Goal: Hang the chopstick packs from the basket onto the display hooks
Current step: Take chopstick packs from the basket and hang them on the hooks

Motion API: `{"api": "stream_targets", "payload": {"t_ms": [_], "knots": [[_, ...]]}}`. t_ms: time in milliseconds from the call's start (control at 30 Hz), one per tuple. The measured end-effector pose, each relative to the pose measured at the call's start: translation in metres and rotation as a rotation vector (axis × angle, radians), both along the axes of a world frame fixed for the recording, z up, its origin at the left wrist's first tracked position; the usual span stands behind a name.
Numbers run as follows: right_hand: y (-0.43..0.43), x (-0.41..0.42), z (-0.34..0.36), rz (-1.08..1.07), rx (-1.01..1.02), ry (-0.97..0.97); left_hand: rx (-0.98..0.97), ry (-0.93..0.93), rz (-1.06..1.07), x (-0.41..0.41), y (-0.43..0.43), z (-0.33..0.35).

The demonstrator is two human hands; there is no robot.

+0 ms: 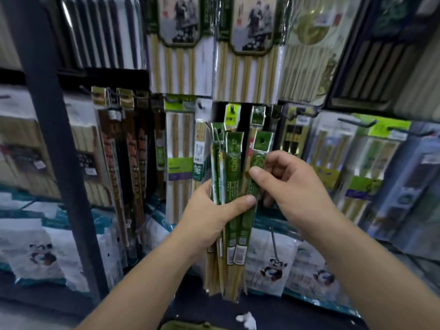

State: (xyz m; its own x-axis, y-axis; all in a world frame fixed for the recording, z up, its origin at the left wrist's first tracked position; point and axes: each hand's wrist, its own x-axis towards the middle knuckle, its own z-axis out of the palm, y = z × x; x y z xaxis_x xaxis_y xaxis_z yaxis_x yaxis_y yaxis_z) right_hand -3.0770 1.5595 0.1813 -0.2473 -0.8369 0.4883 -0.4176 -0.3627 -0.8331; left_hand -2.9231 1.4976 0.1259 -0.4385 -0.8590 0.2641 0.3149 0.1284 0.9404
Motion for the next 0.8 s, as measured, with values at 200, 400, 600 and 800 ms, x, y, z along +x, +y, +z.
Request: {"api": "stream_targets", "payload": {"t_ms": [200, 400, 600, 800], "knots": [[-0.016, -0.004, 0.02, -0.093, 0.017, -0.103, -0.022, 0.016, 0.014, -0.016, -0.013, 0.01], [-0.033, -0.001, 0.035, -0.15, -0.004, -0.073, 0.011, 0.074, 0.068, -0.022, -0.019, 0.01], [-0.047, -0.004, 0.049, -0.238, -0.005, -0.045, -0.053, 0.028, 0.113, -0.02, -0.025, 0.008], [-0.051, -0.006, 0.051, -0.26, -0.003, 0.0, -0.044, -0.032, 0.126, -0.014, -0.028, 0.005]]}}
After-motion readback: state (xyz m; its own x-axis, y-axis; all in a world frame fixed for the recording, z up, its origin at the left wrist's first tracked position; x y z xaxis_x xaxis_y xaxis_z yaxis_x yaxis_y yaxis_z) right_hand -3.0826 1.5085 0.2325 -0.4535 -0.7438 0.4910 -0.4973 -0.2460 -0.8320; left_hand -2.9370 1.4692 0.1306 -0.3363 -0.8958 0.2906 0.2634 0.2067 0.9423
